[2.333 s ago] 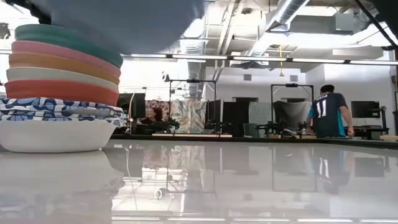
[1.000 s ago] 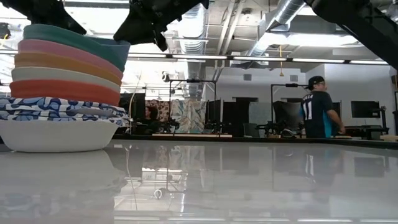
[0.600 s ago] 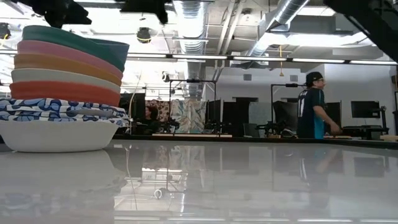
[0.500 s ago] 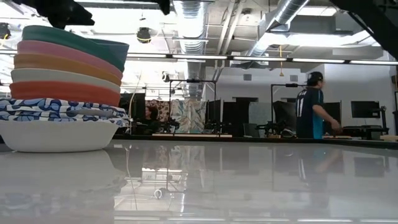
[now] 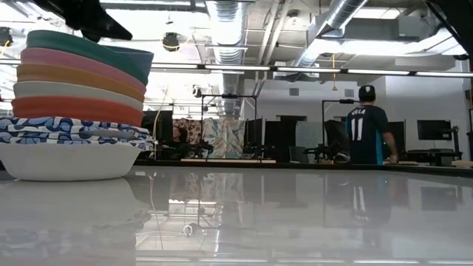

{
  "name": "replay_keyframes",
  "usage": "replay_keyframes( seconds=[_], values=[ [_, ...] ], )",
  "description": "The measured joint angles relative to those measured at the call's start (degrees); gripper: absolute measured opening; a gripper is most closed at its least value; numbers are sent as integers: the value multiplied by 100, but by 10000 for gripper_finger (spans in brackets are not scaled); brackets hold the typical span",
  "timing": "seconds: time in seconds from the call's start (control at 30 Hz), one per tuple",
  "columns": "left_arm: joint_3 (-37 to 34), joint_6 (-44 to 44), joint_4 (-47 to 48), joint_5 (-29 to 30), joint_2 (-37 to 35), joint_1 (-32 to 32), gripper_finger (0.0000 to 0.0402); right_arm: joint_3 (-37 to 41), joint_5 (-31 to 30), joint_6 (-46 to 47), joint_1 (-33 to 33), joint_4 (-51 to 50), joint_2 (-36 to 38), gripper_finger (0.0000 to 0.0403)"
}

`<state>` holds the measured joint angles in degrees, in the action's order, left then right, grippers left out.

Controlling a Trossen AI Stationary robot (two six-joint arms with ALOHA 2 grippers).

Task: Nest bowls inside each other
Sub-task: Stack the blue bowl into the blue bowl

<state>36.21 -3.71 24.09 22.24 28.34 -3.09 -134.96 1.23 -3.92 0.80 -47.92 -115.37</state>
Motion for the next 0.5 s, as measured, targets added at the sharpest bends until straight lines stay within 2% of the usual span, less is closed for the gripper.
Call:
replay_keyframes(
  seconds=[0.3,0.5],
  values=[
    [0,141,11,13,642,0,0,1,-11,-66,-15,-291,-7,120],
    [-2,326,113,220,968,2,0,2,-11,-59,0,-332,-11,120]
  ],
)
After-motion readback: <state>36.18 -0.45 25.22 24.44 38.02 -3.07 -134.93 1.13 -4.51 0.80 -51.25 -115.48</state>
